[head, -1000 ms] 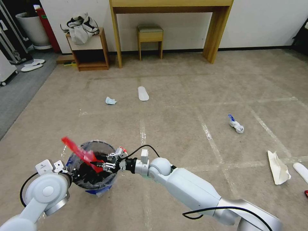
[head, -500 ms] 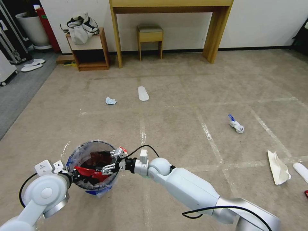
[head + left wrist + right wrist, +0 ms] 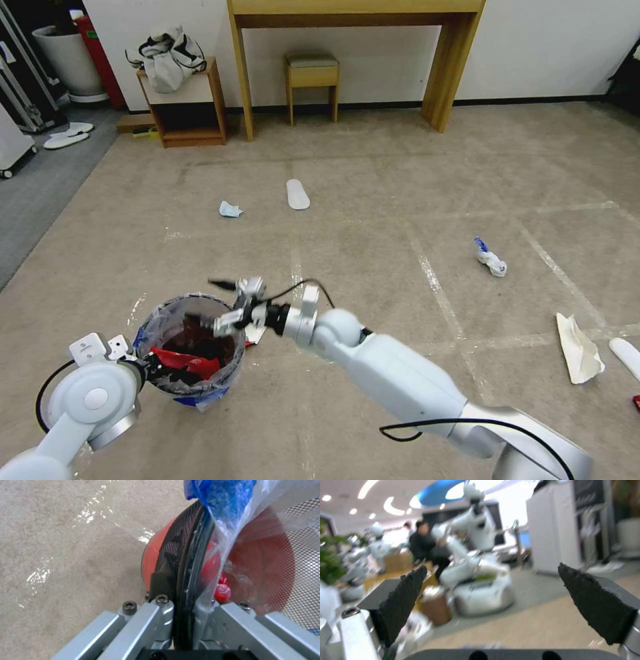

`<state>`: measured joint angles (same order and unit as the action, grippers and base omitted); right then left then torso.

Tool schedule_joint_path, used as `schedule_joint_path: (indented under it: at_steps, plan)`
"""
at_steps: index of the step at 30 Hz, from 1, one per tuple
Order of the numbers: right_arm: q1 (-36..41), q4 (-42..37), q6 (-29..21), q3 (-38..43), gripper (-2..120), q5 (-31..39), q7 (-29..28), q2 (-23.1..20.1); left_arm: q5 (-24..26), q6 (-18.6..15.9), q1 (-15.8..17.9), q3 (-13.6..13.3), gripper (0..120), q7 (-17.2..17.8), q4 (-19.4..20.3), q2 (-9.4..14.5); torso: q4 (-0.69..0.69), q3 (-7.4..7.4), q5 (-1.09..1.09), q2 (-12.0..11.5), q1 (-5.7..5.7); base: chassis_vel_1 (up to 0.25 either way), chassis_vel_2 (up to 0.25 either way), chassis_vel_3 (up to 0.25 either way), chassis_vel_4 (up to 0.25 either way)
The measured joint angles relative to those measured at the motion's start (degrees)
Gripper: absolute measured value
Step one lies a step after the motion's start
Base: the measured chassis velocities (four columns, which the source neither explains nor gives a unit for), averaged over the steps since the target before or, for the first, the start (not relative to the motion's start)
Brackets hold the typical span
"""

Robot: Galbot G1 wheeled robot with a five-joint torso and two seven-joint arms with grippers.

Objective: Pick up the trash bin and place the garbage on the floor into it.

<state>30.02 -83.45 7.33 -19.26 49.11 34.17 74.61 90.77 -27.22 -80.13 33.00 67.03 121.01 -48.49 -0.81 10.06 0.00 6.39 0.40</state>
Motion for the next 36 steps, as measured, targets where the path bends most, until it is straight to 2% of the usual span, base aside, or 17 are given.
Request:
schedule_joint_path:
  at_steps: [3, 4, 5, 7, 9, 10, 14, 15, 21, 36]
  plan:
    - [0.9, -3.3, 0.0, 3.7, 100, 0.5, -3.6, -1.9, 0.0, 0.3, -0.1, 0.2, 1, -0.1, 0.0, 0.0, 0.01, 0.0, 0.01, 0.0, 0.0, 0.0, 0.0, 0.0, 0.0]
    - [2.1, -5.5, 0.0, 6.6, 100, 0.7, -6.6, -3.5, 0.0, 0.3, -0.2, 0.4, 1, -0.2, 0.0, 0.0, 0.0, -0.01, 0.01, 0.0, 0.0, 0.0, 0.0, 0.0, 0.0]
    - [2.1, -5.5, 0.0, 6.6, 100, 0.7, -6.6, -3.5, 0.0, 0.3, -0.2, 0.4, 1, -0.2, 0.0, 0.0, 0.0, -0.01, 0.01, 0.0, 0.0, 0.0, 0.0, 0.0, 0.0]
    - [6.2, -8.4, 0.5, 12.1, 100, 0.6, -12.1, -7.3, -0.2, 0.3, -0.6, 0.6, 1, -0.7, 0.2, -0.2, -0.01, 0.0, 0.02, 0.0, 0.0, 0.0, 0.0, 0.0, 0.0]
    - [7.7, -8.9, 0.9, 13.5, 100, 0.4, -13.0, -8.5, -0.4, 0.3, -0.8, 0.7, 1, -0.8, 0.2, -0.3, -0.01, 0.0, 0.02, 0.0, 0.0, 0.0, 0.0, 0.0, 0.0]
    - [10.9, -9.7, 1.5, 16.1, 100, -0.4, -14.3, -10.5, -0.7, 0.4, -1.2, 0.8, 1, -1.0, 0.4, -0.5, -0.01, 0.0, 0.02, 0.0, 0.0, 0.0, 0.0, 0.0, 0.0]
    - [14.8, -10.5, 1.9, 18.3, 100, -1.2, -15.3, -11.9, -0.9, 0.3, -1.4, 0.8, 1, -1.2, 0.6, -0.6, -0.01, -0.01, 0.02, 0.0, 0.0, 0.0, 0.0, 0.0, 0.0]
    - [21.1, -11.4, 2.4, 22.2, 100, -3.4, -16.0, -12.7, -1.2, 0.4, -1.6, 1.0, 1, -1.4, 0.7, -0.8, -0.03, 0.0, 0.03, 0.0, 0.0, 0.0, 0.0, 0.0, 0.0]
    - [30.3, -11.0, 3.7, 28.1, 100, -7.6, -15.8, -10.5, -1.7, 0.5, -2.1, 1.2, 1, -2.0, 1.1, -1.1, -0.01, -0.01, 0.01, 0.0, 0.0, 0.0, 0.0, 0.0, 0.0]
    - [32.8, -10.4, 4.0, 29.0, 100, -9.2, -14.9, -9.4, -2.5, 0.5, -4.0, 2.8, 1, -3.2, 2.8, -1.4, -0.01, -0.01, 0.0, 0.0, -0.01, 0.018, 0.018, 0.015, 0.016]
